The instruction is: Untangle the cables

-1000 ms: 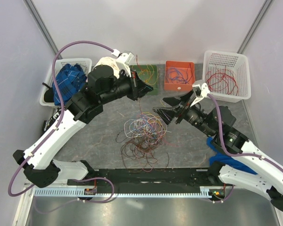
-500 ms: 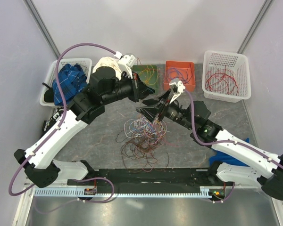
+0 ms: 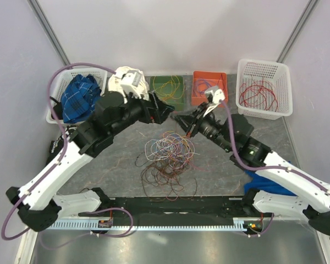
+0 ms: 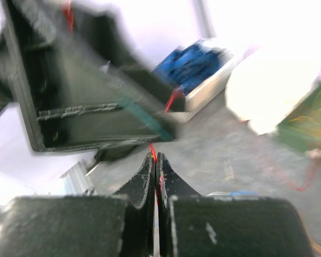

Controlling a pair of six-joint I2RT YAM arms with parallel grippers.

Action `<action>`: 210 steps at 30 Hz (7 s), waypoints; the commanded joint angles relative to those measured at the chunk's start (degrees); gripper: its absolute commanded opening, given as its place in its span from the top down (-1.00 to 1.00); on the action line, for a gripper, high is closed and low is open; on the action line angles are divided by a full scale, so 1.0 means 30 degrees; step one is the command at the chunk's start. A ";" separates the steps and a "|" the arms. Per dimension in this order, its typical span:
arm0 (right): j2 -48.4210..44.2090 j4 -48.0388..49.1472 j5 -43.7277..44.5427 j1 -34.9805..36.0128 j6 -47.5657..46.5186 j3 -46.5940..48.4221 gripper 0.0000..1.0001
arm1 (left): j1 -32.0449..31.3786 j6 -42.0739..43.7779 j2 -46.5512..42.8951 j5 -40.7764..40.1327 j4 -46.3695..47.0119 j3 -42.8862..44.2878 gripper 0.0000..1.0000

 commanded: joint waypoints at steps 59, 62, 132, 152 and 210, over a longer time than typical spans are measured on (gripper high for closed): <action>0.2363 -0.9634 1.1748 -0.0035 -0.5773 1.4413 1.00 | -0.6177 -0.4303 0.3438 -0.5751 1.5907 -1.6224 0.96; 0.3740 -0.9284 1.3272 -0.0064 -0.7209 1.7373 1.00 | -0.5738 -0.6709 0.3584 -0.5782 1.2973 -1.7015 0.96; -0.1338 -0.1198 0.1620 -1.3367 0.4797 0.1918 -0.93 | -0.4887 0.0405 -0.3449 -0.7276 0.6817 -0.7355 0.96; -0.2117 0.1673 -0.4012 -0.6016 0.1872 -0.3978 -0.96 | -0.2016 0.0025 0.2059 -0.0278 0.5703 0.0852 0.97; 0.5353 -0.4328 0.9206 -0.7289 -0.2967 0.7471 1.00 | -0.1283 -0.3337 -0.4464 -0.8296 0.2012 -0.7609 -0.99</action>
